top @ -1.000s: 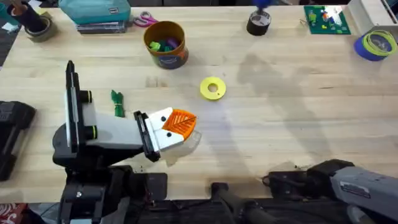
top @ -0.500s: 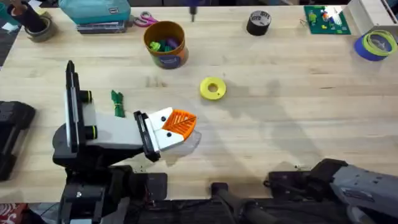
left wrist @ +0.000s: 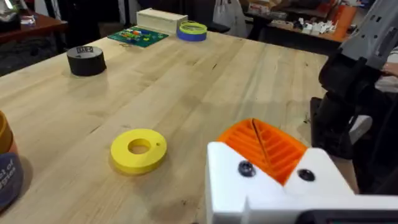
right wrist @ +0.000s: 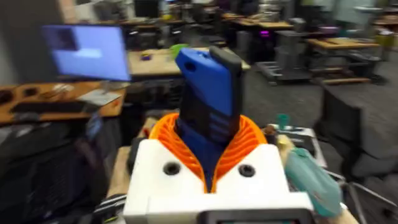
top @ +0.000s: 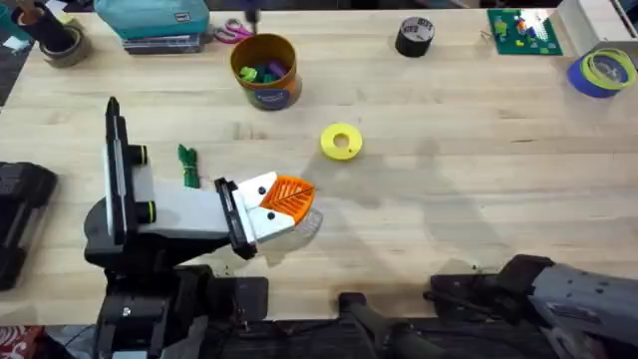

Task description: Pick up the gripper from the table and insert it into the empty holder that is missing its gripper. Then pick up a screw, insert it into the mounting hole, and use the screwdriver to tighten it. Finally, clean up the table by picking up the vegetable and placing it into the bucket.

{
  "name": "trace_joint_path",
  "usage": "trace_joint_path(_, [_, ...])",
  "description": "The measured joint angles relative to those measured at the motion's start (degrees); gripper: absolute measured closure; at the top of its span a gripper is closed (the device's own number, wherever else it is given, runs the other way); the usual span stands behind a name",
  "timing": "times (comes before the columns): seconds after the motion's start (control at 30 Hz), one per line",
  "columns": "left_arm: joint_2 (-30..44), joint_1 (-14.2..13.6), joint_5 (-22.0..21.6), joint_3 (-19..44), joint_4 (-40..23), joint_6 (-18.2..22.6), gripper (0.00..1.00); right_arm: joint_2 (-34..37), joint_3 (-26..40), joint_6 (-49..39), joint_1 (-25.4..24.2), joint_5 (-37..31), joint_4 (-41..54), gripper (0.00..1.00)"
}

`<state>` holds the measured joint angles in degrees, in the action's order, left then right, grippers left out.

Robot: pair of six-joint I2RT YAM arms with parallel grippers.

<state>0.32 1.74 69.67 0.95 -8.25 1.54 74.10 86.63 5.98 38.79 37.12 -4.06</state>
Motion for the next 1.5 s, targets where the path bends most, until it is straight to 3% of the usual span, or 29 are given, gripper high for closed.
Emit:
trace_joint_path(0.03, [0.00, 0.00, 0.00, 0.00, 0.00, 0.00, 0.997, 1.25, -0.02, 0.03, 0.02, 4.94, -1.86, 0.978])
trace_joint_path(0.2, [0.00, 0.00, 0.00, 0.00, 0.00, 0.00, 0.997, 2.26, -1.28, 0.05, 0.04, 12.00, -5.86, 0.978])
trace_joint_path(0.63, [-0.01, 0.00, 0.00, 0.00, 0.00, 0.00, 0.997, 2.26, -14.27, 7.74, 0.31, 21.28, -31.19, 0.978])
trace_joint_path(1.03, [0.00, 0.00, 0.00, 0.00, 0.00, 0.00, 0.997, 2.26, -16.87, 12.04, 0.15, 27.63, -32.51, 0.978])
trace_joint_path(1.5, [0.00, 0.00, 0.00, 0.00, 0.00, 0.00, 0.997, 2.26, -17.49, 11.52, 0.33, 28.81, -32.69, 0.978])
